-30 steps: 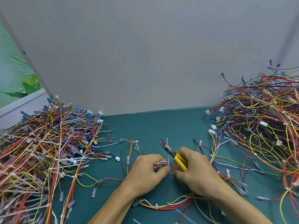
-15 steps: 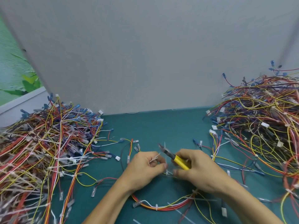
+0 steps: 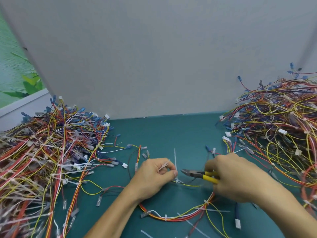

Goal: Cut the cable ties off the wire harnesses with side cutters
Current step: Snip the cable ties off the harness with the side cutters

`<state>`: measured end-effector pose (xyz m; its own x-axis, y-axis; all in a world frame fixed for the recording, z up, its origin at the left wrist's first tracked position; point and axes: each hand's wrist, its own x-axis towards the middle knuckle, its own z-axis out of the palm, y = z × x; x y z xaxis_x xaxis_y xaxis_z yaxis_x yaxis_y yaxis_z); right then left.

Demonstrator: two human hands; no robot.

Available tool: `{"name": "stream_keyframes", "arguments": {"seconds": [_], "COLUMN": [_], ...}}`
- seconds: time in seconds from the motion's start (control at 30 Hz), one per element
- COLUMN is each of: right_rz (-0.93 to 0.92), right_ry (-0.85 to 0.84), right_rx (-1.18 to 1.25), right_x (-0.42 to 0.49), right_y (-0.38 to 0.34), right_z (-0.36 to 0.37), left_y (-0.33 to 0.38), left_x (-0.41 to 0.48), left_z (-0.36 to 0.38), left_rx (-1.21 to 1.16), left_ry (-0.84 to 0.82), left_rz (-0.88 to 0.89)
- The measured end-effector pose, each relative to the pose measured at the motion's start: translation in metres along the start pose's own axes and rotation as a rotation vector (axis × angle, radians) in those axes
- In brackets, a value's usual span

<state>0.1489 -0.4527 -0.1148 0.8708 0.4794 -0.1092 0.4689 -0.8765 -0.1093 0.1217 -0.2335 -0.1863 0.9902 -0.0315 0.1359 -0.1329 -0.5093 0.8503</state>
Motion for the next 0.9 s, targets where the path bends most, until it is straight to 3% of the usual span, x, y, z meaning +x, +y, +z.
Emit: {"name": "stream_keyframes", "arguments": {"seconds": [0.23, 0.43, 0.9], "right_rz": [-0.015, -0.014, -0.031], "right_ry": [-0.025, -0.094, -0.02], "right_rx": [-0.109, -0.037, -0.051], "right_x": [-0.0002, 0.0008, 0.0008], "right_y": [-0.0122, -0.0049, -0.0125], "right_z": [0.0076, 0.0023, 0.0065], "left_y": [-0.0004, -0.001, -0.0017], "left_x": [0.0006, 0.0012, 0.001], "left_z": [0.0004, -0.0001, 0.0009], "left_rx": [-0.018, -0.026, -0.021], "left_ry": [0.006, -0.006, -0.004], "left_rz": [-0.009, -0.015, -0.002]}}
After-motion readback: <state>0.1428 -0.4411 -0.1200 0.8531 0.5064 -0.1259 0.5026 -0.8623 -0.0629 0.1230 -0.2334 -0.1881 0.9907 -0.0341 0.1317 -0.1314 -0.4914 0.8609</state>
